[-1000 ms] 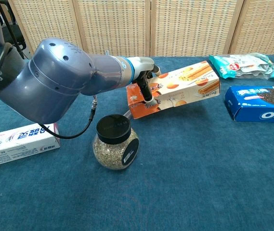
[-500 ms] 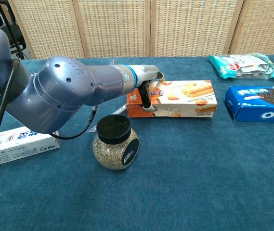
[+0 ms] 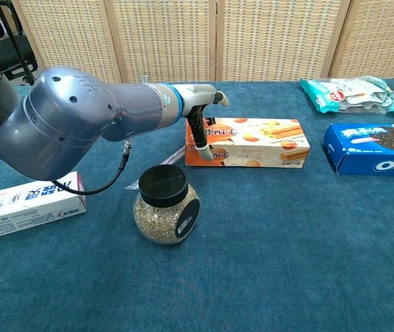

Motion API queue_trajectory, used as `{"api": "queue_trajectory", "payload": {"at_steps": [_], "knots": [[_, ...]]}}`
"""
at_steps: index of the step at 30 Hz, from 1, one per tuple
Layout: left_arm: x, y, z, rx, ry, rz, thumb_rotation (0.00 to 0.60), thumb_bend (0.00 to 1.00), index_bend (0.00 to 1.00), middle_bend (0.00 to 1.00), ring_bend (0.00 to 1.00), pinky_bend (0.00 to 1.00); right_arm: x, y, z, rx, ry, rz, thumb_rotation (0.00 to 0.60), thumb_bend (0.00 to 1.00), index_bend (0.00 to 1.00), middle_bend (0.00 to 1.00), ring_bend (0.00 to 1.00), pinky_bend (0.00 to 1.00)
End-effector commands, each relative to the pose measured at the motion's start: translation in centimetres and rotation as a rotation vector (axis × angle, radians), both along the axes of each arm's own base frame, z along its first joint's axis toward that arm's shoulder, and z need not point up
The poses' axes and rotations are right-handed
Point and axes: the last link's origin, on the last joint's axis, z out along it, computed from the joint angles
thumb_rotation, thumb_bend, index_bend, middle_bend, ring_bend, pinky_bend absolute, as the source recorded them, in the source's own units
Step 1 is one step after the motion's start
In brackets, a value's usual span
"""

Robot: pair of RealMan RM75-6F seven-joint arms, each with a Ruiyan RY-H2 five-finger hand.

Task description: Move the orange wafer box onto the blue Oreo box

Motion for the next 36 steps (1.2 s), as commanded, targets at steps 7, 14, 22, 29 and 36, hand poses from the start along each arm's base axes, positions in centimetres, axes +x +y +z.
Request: {"api": "queue_trajectory", "payload": {"at_steps": [7, 14, 22, 29, 36], "knots": [[-1.2, 0.6, 7.8, 0.184, -0.046, -0.119, 0.6, 0.09, 0.0, 0.0, 0.0, 0.0, 0.1, 0.0, -0.1, 0.004, 0.009, 0.003, 0.6, 0.0, 0.0, 0.0, 0.0, 0.0], [-7.3, -2.6, 15.2, 0.204, 0.098, -0.065, 0.6, 0.1, 0.0, 0.0, 0.0, 0.0, 0.5, 0.1, -0.5, 0.016, 0.025, 0.009, 0.6, 0.0, 0.0, 0.0, 0.0, 0.0], [-14.7, -7.6, 20.0, 0.193, 0.142, 0.013, 0.6, 0.13, 0.0, 0.0, 0.0, 0.0, 1.0, 0.2, -0.9, 0.024, 0.049, 0.02, 0.6, 0.0, 0.0, 0.0, 0.0, 0.0], [-22.3, -16.2, 23.0, 0.199, 0.136, 0.076, 0.6, 0.12, 0.0, 0.0, 0.0, 0.0, 1.5, 0.4, -1.1, 0.019, 0.07, 0.036, 0.6, 0.0, 0.0, 0.0, 0.0, 0.0], [-26.4, -21.5, 22.1, 0.263, 0.059, 0.124, 0.6, 0.13, 0.04, 0.0, 0.0, 0.0, 1.5, 0.4, -1.0, 0.009, 0.079, 0.036, 0.6, 0.0, 0.0, 0.0, 0.0, 0.0]]}}
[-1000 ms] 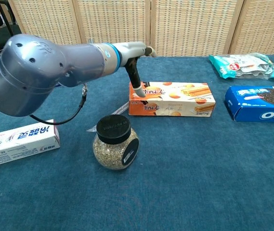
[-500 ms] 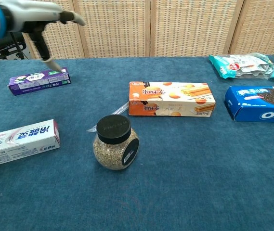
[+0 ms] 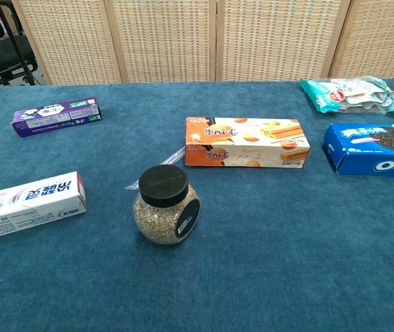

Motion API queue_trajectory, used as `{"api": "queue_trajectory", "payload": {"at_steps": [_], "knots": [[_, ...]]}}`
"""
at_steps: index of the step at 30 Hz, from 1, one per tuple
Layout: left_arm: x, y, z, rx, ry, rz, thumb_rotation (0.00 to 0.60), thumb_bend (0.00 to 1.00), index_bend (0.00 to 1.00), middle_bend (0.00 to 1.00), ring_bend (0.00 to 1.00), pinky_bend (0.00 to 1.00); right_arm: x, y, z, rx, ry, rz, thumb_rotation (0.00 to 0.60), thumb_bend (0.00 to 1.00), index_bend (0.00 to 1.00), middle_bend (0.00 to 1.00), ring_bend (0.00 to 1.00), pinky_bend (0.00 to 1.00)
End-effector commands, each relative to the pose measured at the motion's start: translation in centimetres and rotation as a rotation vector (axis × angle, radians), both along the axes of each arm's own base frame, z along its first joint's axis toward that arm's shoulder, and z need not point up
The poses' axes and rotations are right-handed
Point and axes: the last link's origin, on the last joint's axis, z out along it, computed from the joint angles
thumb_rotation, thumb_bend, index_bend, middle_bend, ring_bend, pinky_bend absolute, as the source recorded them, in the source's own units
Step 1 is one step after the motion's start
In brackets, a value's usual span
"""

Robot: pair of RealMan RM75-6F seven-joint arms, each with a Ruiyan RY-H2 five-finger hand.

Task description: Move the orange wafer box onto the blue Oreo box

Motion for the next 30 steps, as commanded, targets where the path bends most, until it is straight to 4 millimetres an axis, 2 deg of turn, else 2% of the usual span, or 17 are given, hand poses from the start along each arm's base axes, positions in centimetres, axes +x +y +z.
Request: {"api": "queue_trajectory", "payload": {"at_steps": [1, 8, 12, 17, 22, 24, 26, 30], "knots": [[-3.0, -4.2, -0.5, 0.035, -0.067, 0.048, 0.6, 0.13, 0.04, 0.0, 0.0, 0.0, 0.1, 0.0, 0.0, -0.003, 0.003, 0.004, 0.6, 0.0, 0.0, 0.0, 0.0, 0.0], [-4.7, -7.1, -1.7, 0.057, -0.073, 0.049, 0.6, 0.13, 0.05, 0.0, 0.0, 0.0, 0.8, 0.0, -0.3, 0.0, 0.023, 0.028, 0.6, 0.0, 0.0, 0.0, 0.0, 0.0], [-4.9, -7.0, -1.5, 0.064, -0.051, 0.045, 0.6, 0.13, 0.05, 0.0, 0.0, 0.0, 2.4, -1.0, -0.7, 0.018, 0.043, 0.079, 0.6, 0.0, 0.0, 0.0, 0.0, 0.0], [-5.4, -6.8, -1.2, 0.064, -0.071, 0.083, 0.6, 0.13, 0.05, 0.0, 0.0, 0.0, 7.3, -4.2, -1.0, 0.033, 0.069, 0.206, 0.6, 0.0, 0.0, 0.0, 0.0, 0.0], [-5.8, -6.5, -0.7, 0.082, -0.081, 0.096, 0.6, 0.13, 0.05, 0.0, 0.0, 0.0, 13.3, -8.2, -2.2, 0.095, 0.112, 0.299, 0.6, 0.0, 0.0, 0.0, 0.0, 0.0], [-5.9, -6.6, -0.7, 0.07, -0.111, 0.115, 0.6, 0.13, 0.05, 0.0, 0.0, 0.0, 17.4, -10.3, -3.9, 0.146, 0.085, 0.368, 0.6, 0.0, 0.0, 0.0, 0.0, 0.0], [-6.0, -6.6, -0.6, 0.06, -0.114, 0.112, 0.6, 0.13, 0.05, 0.0, 0.0, 0.0, 19.1, -11.9, -5.2, 0.176, 0.084, 0.361, 0.6, 0.0, 0.0, 0.0, 0.0, 0.0], [-5.8, -6.7, -0.8, 0.035, -0.152, 0.113, 0.6, 0.13, 0.05, 0.0, 0.0, 0.0, 21.3, -14.2, -7.9, 0.249, 0.068, 0.302, 0.6, 0.0, 0.0, 0.0, 0.0, 0.0]]}}
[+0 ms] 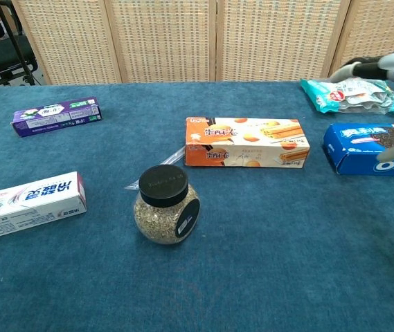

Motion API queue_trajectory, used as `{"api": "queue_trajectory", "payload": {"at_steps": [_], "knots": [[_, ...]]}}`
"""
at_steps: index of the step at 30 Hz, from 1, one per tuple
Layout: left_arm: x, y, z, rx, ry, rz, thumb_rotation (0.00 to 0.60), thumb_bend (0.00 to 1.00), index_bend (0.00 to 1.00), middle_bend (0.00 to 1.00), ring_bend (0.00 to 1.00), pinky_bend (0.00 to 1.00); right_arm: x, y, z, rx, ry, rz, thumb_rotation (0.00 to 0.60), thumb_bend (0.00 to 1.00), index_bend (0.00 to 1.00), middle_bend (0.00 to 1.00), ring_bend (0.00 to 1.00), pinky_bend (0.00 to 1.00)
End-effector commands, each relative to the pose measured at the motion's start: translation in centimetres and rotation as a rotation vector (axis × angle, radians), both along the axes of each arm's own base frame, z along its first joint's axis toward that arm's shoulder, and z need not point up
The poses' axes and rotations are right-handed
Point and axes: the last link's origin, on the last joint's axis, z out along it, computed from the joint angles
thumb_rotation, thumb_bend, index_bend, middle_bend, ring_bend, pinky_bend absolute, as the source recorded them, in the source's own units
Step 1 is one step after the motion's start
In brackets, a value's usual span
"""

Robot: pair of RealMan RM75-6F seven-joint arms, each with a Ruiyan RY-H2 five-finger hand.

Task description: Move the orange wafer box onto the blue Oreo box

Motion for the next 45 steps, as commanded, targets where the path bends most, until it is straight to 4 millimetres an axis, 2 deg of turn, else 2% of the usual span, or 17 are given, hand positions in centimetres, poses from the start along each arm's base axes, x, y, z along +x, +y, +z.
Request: {"api": "queue_trajectory", "payload": {"at_steps": [1, 8, 16, 20, 24, 32, 42, 44, 45], "knots": [[0.1, -0.1, -0.1, -0.019, -0.033, 0.003, 0.6, 0.13, 0.05, 0.0, 0.0, 0.0, 5.2, -3.4, -4.3, 0.131, -0.017, -0.035, 0.6, 0.0, 0.0, 0.0, 0.0, 0.0], [-0.3, 0.1, -0.5, -0.046, -0.052, 0.012, 0.6, 0.13, 0.05, 0.0, 0.0, 0.0, 6.9, -7.2, -7.8, 0.214, 0.058, -0.192, 0.6, 0.0, 0.0, 0.0, 0.0, 0.0], [-1.3, 0.4, -0.9, -0.06, -0.057, 0.048, 0.6, 0.13, 0.05, 0.0, 0.0, 0.0, 7.4, -10.6, -9.0, 0.187, 0.125, -0.251, 0.6, 0.0, 0.0, 0.0, 0.0, 0.0], [-1.5, 0.6, -1.1, -0.067, -0.064, 0.057, 0.6, 0.13, 0.05, 0.0, 0.0, 0.0, 7.5, -11.6, -9.0, 0.17, 0.124, -0.26, 0.6, 0.0, 0.0, 0.0, 0.0, 0.0], [-1.7, 0.8, -1.0, -0.063, -0.071, 0.065, 0.6, 0.13, 0.05, 0.0, 0.0, 0.0, 7.7, -12.2, -9.2, 0.171, 0.113, -0.26, 0.6, 0.0, 0.0, 0.0, 0.0, 0.0], [-1.8, 0.8, -1.6, -0.096, -0.087, 0.072, 0.6, 0.13, 0.05, 0.0, 0.0, 0.0, 6.9, -12.4, -11.0, 0.217, 0.103, -0.287, 0.6, 0.0, 0.0, 0.0, 0.0, 0.0], [-1.8, 0.8, -1.7, -0.107, -0.091, 0.074, 0.6, 0.13, 0.05, 0.0, 0.0, 0.0, 7.1, -12.7, -12.8, 0.241, 0.083, -0.262, 0.6, 0.0, 0.0, 0.0, 0.0, 0.0], [-1.8, 0.8, -1.7, -0.105, -0.093, 0.075, 0.6, 0.14, 0.05, 0.0, 0.0, 0.0, 7.1, -12.9, -13.0, 0.209, 0.109, -0.239, 0.6, 0.0, 0.03, 0.02, 0.0, 0.01], [-1.8, 0.8, -1.8, -0.107, -0.096, 0.077, 0.6, 0.14, 0.05, 0.0, 0.0, 0.0, 7.4, -13.3, -12.8, 0.144, 0.106, -0.209, 0.6, 0.0, 0.09, 0.07, 0.01, 0.04]]}}
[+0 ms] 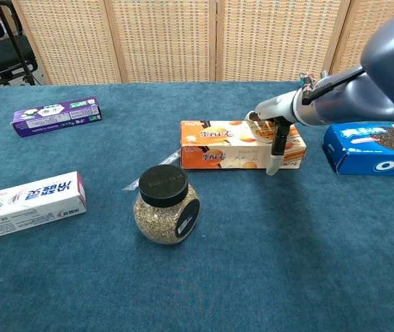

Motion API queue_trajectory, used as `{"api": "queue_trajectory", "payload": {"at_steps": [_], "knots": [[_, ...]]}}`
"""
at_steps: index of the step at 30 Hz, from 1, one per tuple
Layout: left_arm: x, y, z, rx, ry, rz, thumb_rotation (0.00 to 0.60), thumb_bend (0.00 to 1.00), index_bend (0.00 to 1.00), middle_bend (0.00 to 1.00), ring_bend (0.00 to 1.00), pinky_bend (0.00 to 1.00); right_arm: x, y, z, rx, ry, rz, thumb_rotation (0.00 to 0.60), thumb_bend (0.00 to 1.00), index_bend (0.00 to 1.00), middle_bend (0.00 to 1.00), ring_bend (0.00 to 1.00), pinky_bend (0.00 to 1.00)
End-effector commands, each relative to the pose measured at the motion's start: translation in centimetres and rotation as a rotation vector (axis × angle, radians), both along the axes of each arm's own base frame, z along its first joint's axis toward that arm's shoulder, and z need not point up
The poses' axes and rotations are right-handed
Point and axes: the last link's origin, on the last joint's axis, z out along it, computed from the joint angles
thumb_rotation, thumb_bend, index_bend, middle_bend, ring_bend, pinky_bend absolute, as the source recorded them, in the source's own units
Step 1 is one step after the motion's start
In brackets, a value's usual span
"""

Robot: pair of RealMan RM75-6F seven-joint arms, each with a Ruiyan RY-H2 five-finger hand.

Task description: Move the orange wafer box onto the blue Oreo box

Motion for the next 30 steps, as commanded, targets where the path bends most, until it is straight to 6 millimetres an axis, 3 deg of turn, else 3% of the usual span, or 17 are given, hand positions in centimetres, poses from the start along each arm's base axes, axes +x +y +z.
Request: {"api": "queue_trajectory", "payload": {"at_steps": [1, 4, 6, 21, 30], "knots": [[0.0, 0.0, -0.1, -0.004, -0.006, 0.002, 0.6, 0.14, 0.05, 0.0, 0.0, 0.0, 0.3, -0.5, -0.1, -0.112, 0.012, 0.069, 0.6, 0.0, 0.15, 0.11, 0.04, 0.08], [0.1, 0.0, -0.1, -0.007, -0.016, 0.002, 0.6, 0.14, 0.05, 0.0, 0.0, 0.0, 0.2, -0.5, -0.1, -0.166, -0.006, 0.105, 0.6, 0.0, 0.34, 0.27, 0.18, 0.26], [0.2, -0.1, -0.1, -0.007, -0.021, 0.002, 0.6, 0.14, 0.05, 0.0, 0.0, 0.0, 0.1, -0.5, 0.0, -0.174, -0.01, 0.115, 0.6, 0.0, 0.37, 0.3, 0.21, 0.27], [0.3, -0.1, 0.0, -0.006, -0.032, 0.003, 0.6, 0.14, 0.05, 0.0, 0.0, 0.0, -1.2, 0.0, 0.5, -0.166, 0.023, 0.114, 0.6, 0.0, 0.5, 0.43, 0.31, 0.34], [0.2, -0.1, -0.1, -0.009, -0.034, 0.006, 0.6, 0.14, 0.05, 0.0, 0.0, 0.0, -1.3, -0.5, 1.9, -0.193, 0.05, 0.132, 0.6, 0.02, 0.52, 0.44, 0.32, 0.35]]}}
